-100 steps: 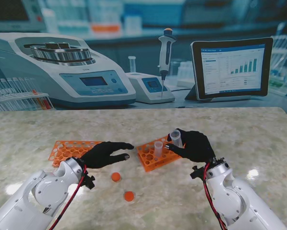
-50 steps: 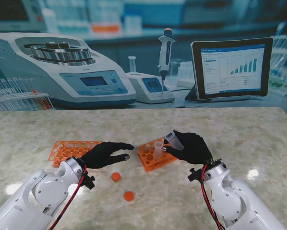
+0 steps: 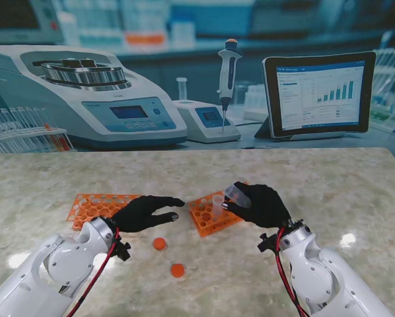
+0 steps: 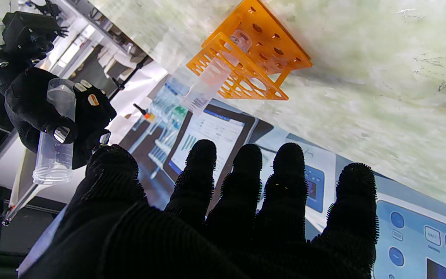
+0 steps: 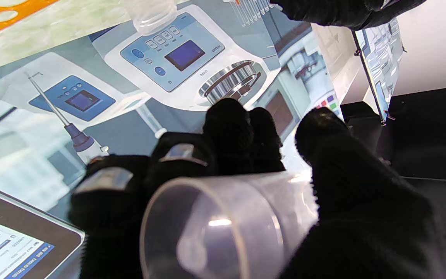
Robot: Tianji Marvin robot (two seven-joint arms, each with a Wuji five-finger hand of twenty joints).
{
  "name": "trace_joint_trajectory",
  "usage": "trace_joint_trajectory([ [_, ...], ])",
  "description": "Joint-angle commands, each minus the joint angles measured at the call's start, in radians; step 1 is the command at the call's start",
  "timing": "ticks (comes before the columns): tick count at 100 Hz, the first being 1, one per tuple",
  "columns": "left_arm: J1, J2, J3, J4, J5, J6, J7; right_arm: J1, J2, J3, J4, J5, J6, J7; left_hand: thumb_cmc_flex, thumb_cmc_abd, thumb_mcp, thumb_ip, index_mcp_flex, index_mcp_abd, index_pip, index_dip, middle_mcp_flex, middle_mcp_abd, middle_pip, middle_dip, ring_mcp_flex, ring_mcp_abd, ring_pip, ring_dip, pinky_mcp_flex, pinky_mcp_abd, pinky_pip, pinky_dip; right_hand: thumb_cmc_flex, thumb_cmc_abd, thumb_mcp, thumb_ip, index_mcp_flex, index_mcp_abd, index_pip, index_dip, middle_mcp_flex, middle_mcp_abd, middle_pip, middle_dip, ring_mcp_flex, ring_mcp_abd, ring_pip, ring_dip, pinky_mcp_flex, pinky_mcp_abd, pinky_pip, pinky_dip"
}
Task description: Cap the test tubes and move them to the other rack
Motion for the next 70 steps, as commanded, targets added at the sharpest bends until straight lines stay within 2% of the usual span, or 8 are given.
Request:
trace_joint_trajectory([
  [1, 0.001, 0.002, 0.0, -0.001, 0.0, -0.001, -0.005, -0.009, -0.001, -0.002, -0.003, 0.003, -0.006, -0.001, 0.001, 0.037, -0.011, 0.016, 0.014, 0.0, -0.011, 0.008, 0.0, -0.008, -0.007, -0.015, 0.01, -0.018, -0.006, -0.001, -0.007, -0.01, -0.035, -0.006, 0.118, 0.078, 0.063, -0.013, 0.044, -0.115, 0.041, 0.025, 0.041, 0.009, 0.003, -0.006, 0.074, -0.264, 0.193, 0.068, 0.041, -0.073, 0.096, 0.044],
  [16, 0.0, 0.003, 0.0, 0.001, 0.001, -0.006, -0.01, -0.017, 0.003, 0.003, -0.012, 0.009, -0.006, 0.024, 0.001, 0.037, -0.011, 0.016, 0.013, -0.002, -0.011, 0.008, 0.0, -0.008, -0.007, -0.015, 0.011, -0.019, -0.005, 0.0, -0.008, -0.01, -0.033, -0.005, 0.072, -0.005, 0.063, -0.025, 0.07, -0.117, 0.066, 0.061, 0.079, 0.014, -0.015, -0.035, 0.074, -0.268, 0.214, 0.093, 0.047, -0.089, 0.12, 0.083],
  [25, 0.001, 0.003, 0.0, 0.001, 0.002, -0.008, -0.009, -0.02, 0.004, 0.003, -0.015, 0.016, -0.004, 0.033, 0.002, 0.036, -0.011, 0.016, 0.014, -0.001, -0.01, 0.008, 0.0, -0.007, -0.007, -0.015, 0.011, -0.019, -0.005, 0.001, -0.008, -0.01, -0.032, -0.005, 0.01, -0.098, 0.077, -0.042, 0.086, -0.129, 0.09, 0.108, 0.098, 0.007, -0.009, -0.062, 0.074, -0.267, 0.224, 0.109, 0.051, -0.101, 0.132, 0.112],
  [31, 0.002, 0.004, -0.001, -0.001, 0.003, -0.008, -0.01, -0.022, 0.005, 0.003, -0.016, 0.012, -0.001, 0.031, 0.001, 0.037, -0.011, 0.016, 0.012, -0.002, -0.011, 0.008, 0.0, -0.009, -0.007, -0.015, 0.011, -0.02, -0.005, 0.001, -0.008, -0.01, -0.031, -0.004, -0.058, -0.169, 0.108, -0.063, 0.094, -0.153, 0.106, 0.177, 0.1, -0.016, 0.017, -0.074, 0.074, -0.271, 0.228, 0.114, 0.053, -0.111, 0.14, 0.127],
  [38, 0.002, 0.004, -0.001, -0.002, 0.003, -0.008, -0.01, -0.024, 0.007, 0.005, -0.016, -0.004, 0.003, 0.028, 0.001, 0.037, -0.011, 0.016, 0.012, -0.003, -0.011, 0.008, 0.0, -0.009, -0.007, -0.015, 0.012, -0.02, -0.005, 0.002, -0.007, -0.011, -0.031, -0.004, -0.139, -0.225, 0.158, -0.078, 0.113, -0.17, 0.101, 0.296, 0.09, -0.054, 0.062, -0.07, 0.075, -0.284, 0.231, 0.114, 0.057, -0.127, 0.152, 0.136],
  [47, 0.003, 0.004, -0.001, -0.002, 0.003, -0.008, -0.011, -0.023, 0.009, 0.007, -0.014, -0.021, 0.0, 0.025, 0.002, 0.038, -0.011, 0.016, 0.01, -0.001, -0.012, 0.008, 0.0, -0.009, -0.007, -0.015, 0.011, -0.019, -0.005, 0.002, -0.009, -0.012, -0.031, -0.004, -0.2, -0.261, 0.177, -0.067, 0.117, -0.187, 0.139, 0.39, 0.079, -0.095, 0.112, -0.053, 0.076, -0.3, 0.235, 0.112, 0.061, -0.14, 0.167, 0.141],
  [59, 0.003, 0.004, -0.001, -0.002, 0.003, -0.008, -0.011, -0.025, 0.011, 0.006, -0.015, -0.035, 0.005, 0.025, 0.002, 0.037, -0.011, 0.016, 0.011, -0.003, -0.011, 0.008, 0.0, -0.009, -0.007, -0.014, 0.011, -0.02, -0.005, 0.002, -0.007, -0.011, -0.03, -0.003, -0.202, -0.287, 0.158, -0.028, 0.11, -0.215, 0.238, 0.485, 0.068, -0.127, 0.162, -0.039, 0.076, -0.308, 0.238, 0.105, 0.064, -0.143, 0.182, 0.144],
  [70, 0.003, 0.004, -0.001, -0.002, 0.003, -0.008, -0.011, -0.024, 0.01, 0.001, -0.013, -0.034, 0.003, 0.022, 0.003, 0.037, -0.011, 0.016, 0.011, -0.002, -0.011, 0.008, 0.001, -0.009, -0.007, -0.014, 0.012, -0.02, -0.005, 0.002, -0.007, -0.01, -0.03, -0.003, -0.17, -0.302, 0.177, 0.019, 0.129, -0.253, 0.355, 0.574, 0.072, -0.123, 0.203, -0.023, 0.075, -0.293, 0.248, 0.102, 0.065, -0.121, 0.195, 0.143],
])
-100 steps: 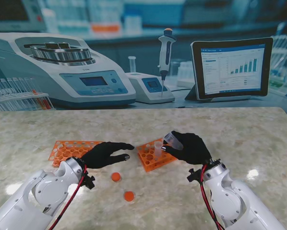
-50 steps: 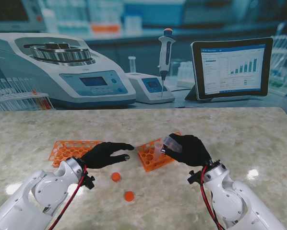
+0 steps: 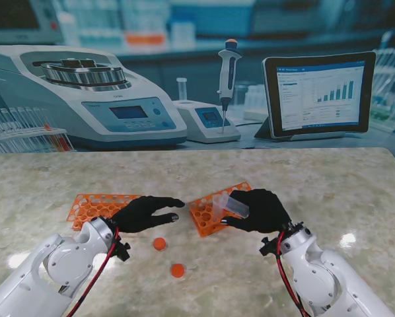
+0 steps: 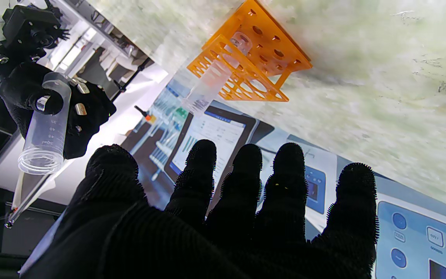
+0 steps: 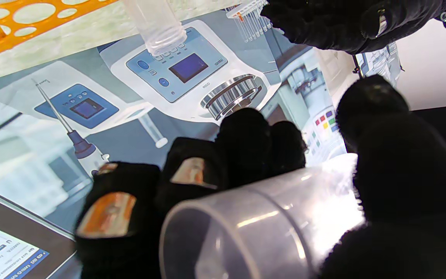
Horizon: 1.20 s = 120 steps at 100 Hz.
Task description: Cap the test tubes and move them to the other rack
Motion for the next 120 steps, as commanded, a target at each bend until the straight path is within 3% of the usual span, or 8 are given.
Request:
trace_joint_trajectory([
  [1, 0.003, 0.002, 0.0, -0.003, 0.001, -0.001, -0.005, -0.007, -0.002, -0.007, -0.002, 0.002, 0.001, -0.004, 0.003, 0.037, -0.011, 0.016, 0.011, -0.003, -0.011, 0.008, 0.0, -0.008, -0.007, -0.014, 0.013, -0.02, -0.005, 0.002, -0.007, -0.01, -0.03, -0.003, 0.028, -0.046, 0.026, 0.043, 0.041, -0.058, 0.082, 0.054, 0.03, -0.014, 0.064, 0.028, 0.075, -0.201, 0.175, 0.058, 0.036, -0.034, 0.122, 0.017],
  [14, 0.003, 0.002, 0.0, -0.003, 0.001, -0.001, -0.005, -0.007, -0.003, -0.009, -0.002, 0.021, -0.008, 0.008, 0.004, 0.037, -0.011, 0.016, 0.011, -0.002, -0.011, 0.008, 0.001, -0.007, -0.006, -0.014, 0.012, -0.019, -0.005, 0.002, -0.008, -0.01, -0.03, -0.003, 0.092, -0.026, 0.058, 0.128, 0.121, -0.094, 0.176, 0.182, 0.059, 0.004, 0.059, 0.053, 0.074, -0.18, 0.183, 0.052, 0.036, -0.002, 0.132, 0.012],
  [32, -0.003, 0.004, 0.003, 0.0, 0.0, -0.008, -0.013, 0.002, -0.006, -0.019, 0.01, 0.037, -0.017, 0.004, 0.004, 0.037, -0.011, 0.016, 0.011, -0.002, -0.011, 0.008, 0.001, -0.009, -0.006, -0.014, 0.013, -0.02, -0.005, 0.003, -0.007, -0.011, -0.029, -0.003, 0.093, 0.028, 0.101, 0.153, 0.189, -0.138, 0.216, 0.272, 0.112, -0.012, 0.039, 0.069, 0.074, -0.169, 0.196, 0.057, 0.04, 0.0, 0.158, 0.015],
  [42, -0.001, 0.005, 0.005, -0.002, 0.001, -0.008, -0.015, 0.003, -0.007, -0.023, 0.013, 0.042, -0.015, 0.002, 0.004, 0.037, -0.011, 0.016, 0.012, -0.002, -0.01, 0.009, 0.002, -0.009, -0.006, -0.013, 0.013, -0.019, -0.005, 0.003, -0.007, -0.011, -0.029, -0.003, 0.089, 0.017, 0.141, 0.161, 0.224, -0.139, 0.213, 0.315, 0.121, -0.012, 0.064, 0.079, 0.074, -0.172, 0.214, 0.067, 0.047, -0.012, 0.192, 0.024],
  [65, 0.011, 0.009, -0.001, -0.016, 0.013, -0.011, -0.026, -0.003, -0.006, -0.026, 0.012, 0.032, -0.014, -0.002, 0.01, 0.029, -0.01, 0.016, 0.011, -0.005, -0.01, 0.009, 0.004, -0.017, -0.002, -0.01, 0.01, -0.021, -0.005, 0.003, -0.009, -0.011, -0.03, -0.003, 0.087, -0.006, 0.202, 0.188, 0.247, -0.115, 0.216, 0.339, 0.124, -0.015, 0.099, 0.058, 0.074, -0.175, 0.218, 0.072, 0.05, -0.025, 0.211, 0.03],
  [93, 0.035, 0.016, -0.015, -0.036, 0.037, -0.005, -0.052, -0.021, -0.003, -0.019, 0.006, 0.036, -0.023, 0.013, 0.034, 0.001, -0.008, 0.018, 0.016, -0.008, 0.019, 0.036, 0.018, -0.067, 0.044, 0.057, 0.026, -0.029, 0.017, 0.028, -0.002, -0.019, -0.013, 0.011, 0.089, -0.013, 0.211, 0.195, 0.25, -0.108, 0.216, 0.345, 0.122, -0.013, 0.102, 0.053, 0.074, -0.173, 0.217, 0.072, 0.05, -0.024, 0.21, 0.029],
  [120, 0.052, 0.026, -0.02, -0.056, 0.075, 0.003, -0.085, -0.041, -0.003, -0.004, -0.008, 0.033, -0.036, 0.01, 0.108, -0.072, 0.0, 0.022, 0.004, -0.005, 0.061, 0.107, 0.015, -0.083, 0.074, 0.139, 0.073, -0.044, 0.072, 0.11, 0.046, -0.052, 0.197, 0.142, 0.091, -0.017, 0.203, 0.194, 0.249, -0.107, 0.213, 0.349, 0.121, -0.01, 0.098, 0.049, 0.074, -0.169, 0.216, 0.07, 0.048, -0.018, 0.205, 0.027],
])
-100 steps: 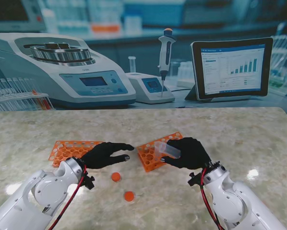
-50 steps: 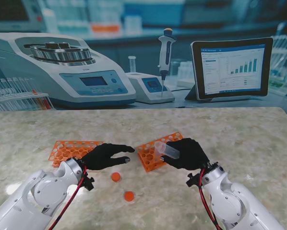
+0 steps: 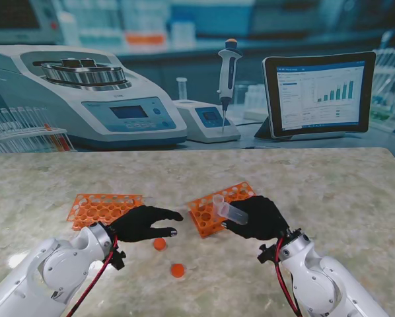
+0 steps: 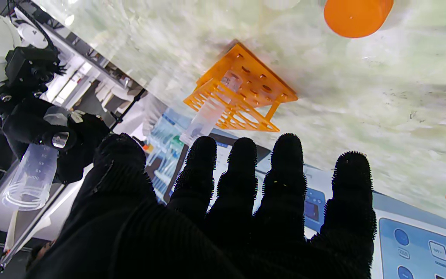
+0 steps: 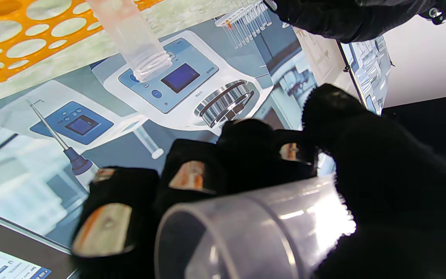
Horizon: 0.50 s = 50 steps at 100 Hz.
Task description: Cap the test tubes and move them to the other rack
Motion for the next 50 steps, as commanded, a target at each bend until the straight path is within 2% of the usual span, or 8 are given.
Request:
trace_joint_trajectory([
  [1, 0.01, 0.005, -0.001, -0.011, 0.011, 0.003, -0.011, -0.016, -0.001, 0.005, -0.012, 0.0, -0.004, 0.001, 0.037, -0.014, -0.001, 0.022, 0.003, -0.006, 0.025, 0.023, 0.002, -0.03, 0.01, 0.04, 0.025, -0.03, 0.022, 0.032, 0.008, -0.031, 0.081, 0.064, 0.039, -0.008, 0.043, 0.033, 0.077, -0.052, 0.088, 0.046, 0.07, 0.005, 0.065, -0.004, 0.074, -0.168, 0.191, 0.07, 0.037, -0.029, 0.156, 0.025],
  [22, 0.023, 0.01, -0.004, -0.022, 0.063, -0.018, -0.012, -0.037, -0.001, 0.026, -0.028, -0.009, -0.015, -0.005, 0.12, -0.112, 0.011, 0.024, -0.004, -0.009, 0.065, 0.062, 0.003, -0.043, 0.041, 0.091, 0.059, -0.058, 0.099, 0.145, 0.057, -0.077, 0.289, 0.165, 0.044, -0.01, 0.037, 0.033, 0.073, -0.05, 0.084, 0.048, 0.07, 0.008, 0.061, -0.005, 0.074, -0.162, 0.188, 0.067, 0.036, -0.025, 0.151, 0.022],
  [35, 0.035, 0.014, -0.012, -0.03, 0.1, -0.028, -0.021, -0.046, -0.001, 0.035, -0.036, -0.014, -0.02, -0.008, 0.155, -0.164, 0.018, 0.025, -0.008, -0.009, 0.083, 0.071, 0.003, -0.049, 0.053, 0.104, 0.072, -0.071, 0.126, 0.188, 0.083, -0.094, 0.353, 0.19, 0.046, -0.01, 0.034, 0.033, 0.073, -0.05, 0.083, 0.049, 0.069, 0.009, 0.058, -0.005, 0.073, -0.16, 0.187, 0.066, 0.035, -0.023, 0.148, 0.021],
  [50, 0.055, 0.018, -0.024, -0.036, 0.137, -0.038, -0.026, -0.049, -0.001, 0.038, -0.038, -0.017, -0.025, -0.009, 0.185, -0.214, 0.027, 0.029, -0.004, -0.01, 0.093, 0.073, 0.001, -0.053, 0.058, 0.108, 0.077, -0.08, 0.134, 0.201, 0.107, -0.108, 0.389, 0.202, 0.049, -0.011, 0.031, 0.034, 0.071, -0.048, 0.08, 0.051, 0.068, 0.016, 0.053, -0.005, 0.074, -0.158, 0.185, 0.064, 0.035, -0.021, 0.146, 0.02],
])
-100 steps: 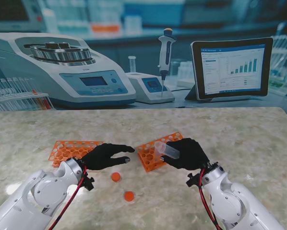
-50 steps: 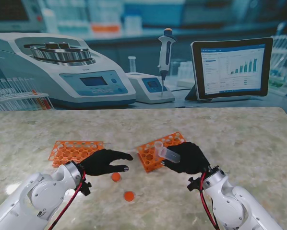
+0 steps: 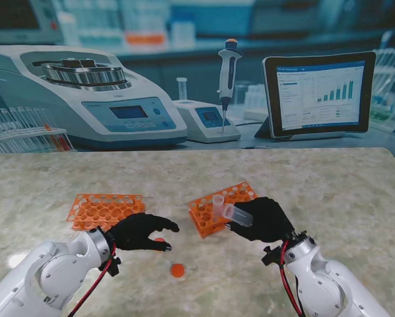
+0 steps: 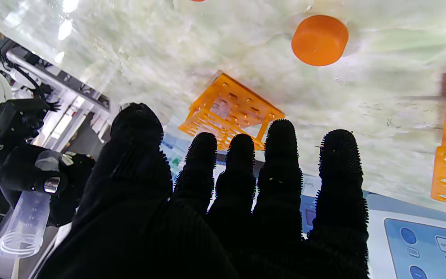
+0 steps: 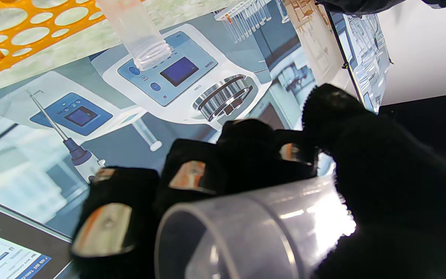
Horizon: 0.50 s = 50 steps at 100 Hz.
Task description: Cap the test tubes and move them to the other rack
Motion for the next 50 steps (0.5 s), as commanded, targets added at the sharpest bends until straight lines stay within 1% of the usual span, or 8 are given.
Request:
trace_joint_trajectory([
  [1, 0.017, 0.006, -0.005, -0.005, 0.014, -0.005, -0.007, -0.008, -0.001, -0.001, -0.007, -0.001, -0.003, 0.0, 0.044, -0.03, 0.015, 0.028, -0.003, -0.01, 0.026, 0.009, 0.0, -0.031, 0.008, 0.021, 0.019, -0.029, 0.022, 0.017, 0.007, -0.029, 0.047, 0.037, 0.049, -0.011, 0.03, 0.033, 0.07, -0.048, 0.08, 0.05, 0.068, 0.016, 0.052, -0.004, 0.073, -0.158, 0.185, 0.064, 0.035, -0.021, 0.146, 0.02],
  [9, 0.027, 0.008, -0.013, -0.007, 0.034, -0.009, -0.009, -0.008, -0.001, -0.001, -0.007, -0.004, -0.003, 0.0, 0.056, -0.057, 0.024, 0.031, 0.001, -0.01, 0.031, 0.009, -0.001, -0.032, 0.011, 0.022, 0.02, -0.032, 0.023, 0.019, 0.013, -0.032, 0.052, 0.037, 0.049, -0.011, 0.029, 0.033, 0.07, -0.048, 0.08, 0.051, 0.067, 0.01, 0.049, -0.003, 0.073, -0.156, 0.184, 0.063, 0.035, -0.02, 0.145, 0.02],
  [19, 0.04, 0.01, -0.022, -0.008, 0.063, -0.013, -0.012, -0.008, -0.001, 0.0, -0.007, -0.006, -0.001, 0.0, 0.058, -0.075, 0.031, 0.031, 0.003, -0.009, 0.034, 0.008, -0.005, -0.036, 0.012, 0.022, 0.018, -0.035, 0.02, 0.02, 0.014, -0.033, 0.053, 0.035, 0.05, -0.01, 0.026, 0.034, 0.069, -0.047, 0.078, 0.052, 0.067, 0.018, 0.047, 0.001, 0.073, -0.154, 0.183, 0.062, 0.034, -0.018, 0.143, 0.019],
  [27, 0.045, 0.011, -0.027, -0.006, 0.077, -0.016, -0.013, -0.009, 0.0, 0.001, -0.008, -0.007, 0.0, -0.001, 0.06, -0.092, 0.039, 0.032, 0.005, -0.009, 0.036, 0.006, -0.009, -0.035, 0.012, 0.022, 0.016, -0.036, 0.017, 0.019, 0.013, -0.033, 0.054, 0.033, 0.051, -0.01, 0.026, 0.034, 0.068, -0.047, 0.078, 0.053, 0.067, 0.015, 0.045, 0.003, 0.073, -0.153, 0.183, 0.062, 0.034, -0.018, 0.143, 0.019],
  [50, 0.048, 0.015, -0.026, 0.01, 0.106, -0.022, -0.021, -0.011, 0.0, 0.005, -0.011, -0.011, 0.002, 0.001, 0.046, -0.112, 0.068, 0.029, 0.007, -0.013, 0.025, -0.009, -0.025, -0.037, 0.008, 0.019, 0.0, -0.04, 0.007, 0.014, -0.001, -0.032, 0.039, 0.021, 0.052, -0.01, 0.023, 0.034, 0.067, -0.046, 0.076, 0.054, 0.067, 0.015, 0.041, 0.006, 0.073, -0.152, 0.183, 0.061, 0.034, -0.017, 0.142, 0.018],
])
